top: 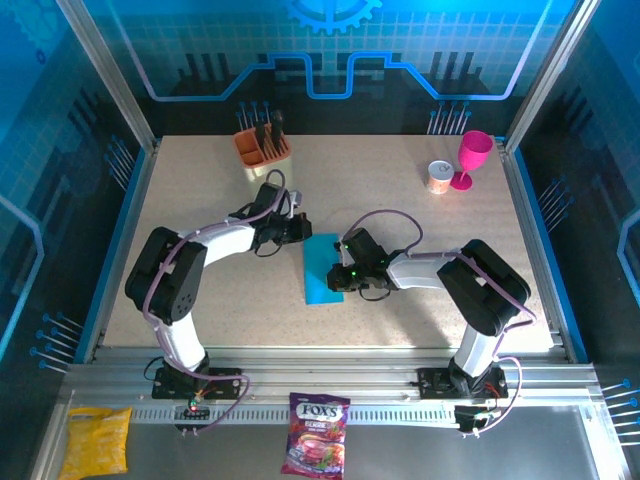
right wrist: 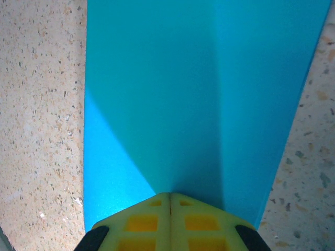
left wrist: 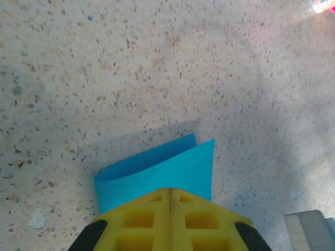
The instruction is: Fold a paper plane with a square sheet of paper (pick it up from the middle)
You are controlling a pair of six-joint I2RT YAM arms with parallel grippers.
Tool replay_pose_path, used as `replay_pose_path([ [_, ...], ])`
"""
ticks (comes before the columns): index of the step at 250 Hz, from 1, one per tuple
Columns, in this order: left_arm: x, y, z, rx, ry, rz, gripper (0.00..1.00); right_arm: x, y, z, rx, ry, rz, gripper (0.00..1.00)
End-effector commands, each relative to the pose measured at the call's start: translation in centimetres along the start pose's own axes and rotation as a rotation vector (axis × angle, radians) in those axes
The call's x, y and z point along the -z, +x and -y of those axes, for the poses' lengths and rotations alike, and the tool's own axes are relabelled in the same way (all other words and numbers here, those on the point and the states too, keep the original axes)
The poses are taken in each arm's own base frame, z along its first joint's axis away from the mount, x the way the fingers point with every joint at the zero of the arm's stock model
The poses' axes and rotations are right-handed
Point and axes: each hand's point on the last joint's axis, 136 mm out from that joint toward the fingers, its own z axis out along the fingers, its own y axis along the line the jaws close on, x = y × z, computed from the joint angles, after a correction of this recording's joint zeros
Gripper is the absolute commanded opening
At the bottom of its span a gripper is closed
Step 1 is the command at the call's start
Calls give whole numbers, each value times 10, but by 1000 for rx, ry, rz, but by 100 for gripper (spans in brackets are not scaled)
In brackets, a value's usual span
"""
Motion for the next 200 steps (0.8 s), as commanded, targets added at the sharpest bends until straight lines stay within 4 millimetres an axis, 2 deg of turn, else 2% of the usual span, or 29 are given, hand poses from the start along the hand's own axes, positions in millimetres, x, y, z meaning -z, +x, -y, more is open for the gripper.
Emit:
replay_pose_path([
  [1, -5, 11, 0, -45, 11, -57, 0, -2, 20, 25, -24, 75, -66, 0],
  [81, -21, 15, -11, -46, -15, -81, 0, 4, 18, 24, -14, 88, -60, 0],
  [135, -30, 18, -26, -38, -59, -84, 0, 8, 17, 20, -11, 77, -54, 0],
  [160, -33, 21, -31, -36, -72, -89, 0, 11, 13, 12, 0, 49, -50, 0],
  [200, -35, 27, -36, -32, -74, -98, 0, 26, -4, -14, 50, -16, -21, 0],
])
